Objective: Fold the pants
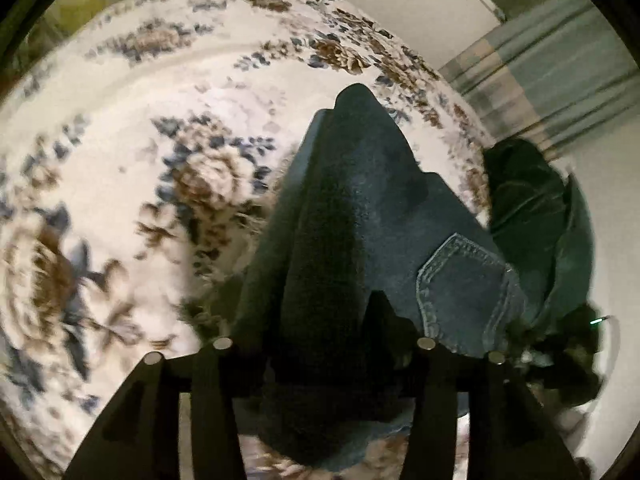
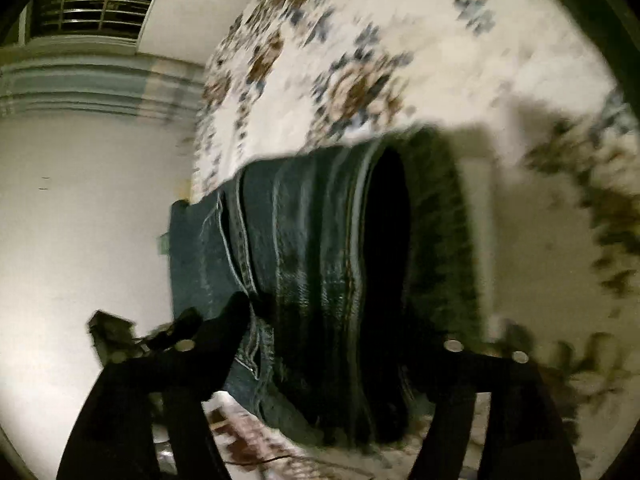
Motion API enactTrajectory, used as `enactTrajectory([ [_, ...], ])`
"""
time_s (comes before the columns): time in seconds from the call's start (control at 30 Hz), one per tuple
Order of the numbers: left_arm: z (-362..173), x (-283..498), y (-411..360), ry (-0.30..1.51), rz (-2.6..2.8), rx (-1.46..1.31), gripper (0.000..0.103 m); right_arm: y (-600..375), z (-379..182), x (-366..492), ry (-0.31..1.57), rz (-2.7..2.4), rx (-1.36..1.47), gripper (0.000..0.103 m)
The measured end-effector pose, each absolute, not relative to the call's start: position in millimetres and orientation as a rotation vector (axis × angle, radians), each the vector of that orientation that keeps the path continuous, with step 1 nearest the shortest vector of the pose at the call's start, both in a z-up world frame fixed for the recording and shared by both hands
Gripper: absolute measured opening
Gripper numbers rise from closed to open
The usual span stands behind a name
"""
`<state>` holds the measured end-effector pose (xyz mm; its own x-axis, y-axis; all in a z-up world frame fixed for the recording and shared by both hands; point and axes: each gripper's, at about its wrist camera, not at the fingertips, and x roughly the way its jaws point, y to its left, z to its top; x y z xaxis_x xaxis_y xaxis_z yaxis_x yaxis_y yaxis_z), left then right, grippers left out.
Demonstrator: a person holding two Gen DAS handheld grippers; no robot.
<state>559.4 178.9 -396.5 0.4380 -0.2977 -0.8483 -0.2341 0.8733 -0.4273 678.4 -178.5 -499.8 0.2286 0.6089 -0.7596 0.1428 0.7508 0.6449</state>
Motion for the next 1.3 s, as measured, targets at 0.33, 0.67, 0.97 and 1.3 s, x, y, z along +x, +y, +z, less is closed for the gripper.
enactTrajectory([
  [0.33, -344, 514, 132, 1.099, 0.164, -0.191, 0.09, -151, -400, 597, 1.161, 0.052, 0.143, 0.103],
  [0.67, -242, 408, 85, 0.954, 0.192, -0.075, 0.095, -147, -287, 466, 0.964, -0.016, 0.022, 0.103],
  [0.97, -154, 279, 43, 0.839, 0.18, -0.041, 0.095, -166, -174, 315, 0.818, 0.021, 0.015, 0.103],
  [1.3, -87, 158, 20, 0.726, 0.2, -0.029, 0.095, -190, -83, 158, 0.687, 0.081, 0.023, 0.103],
])
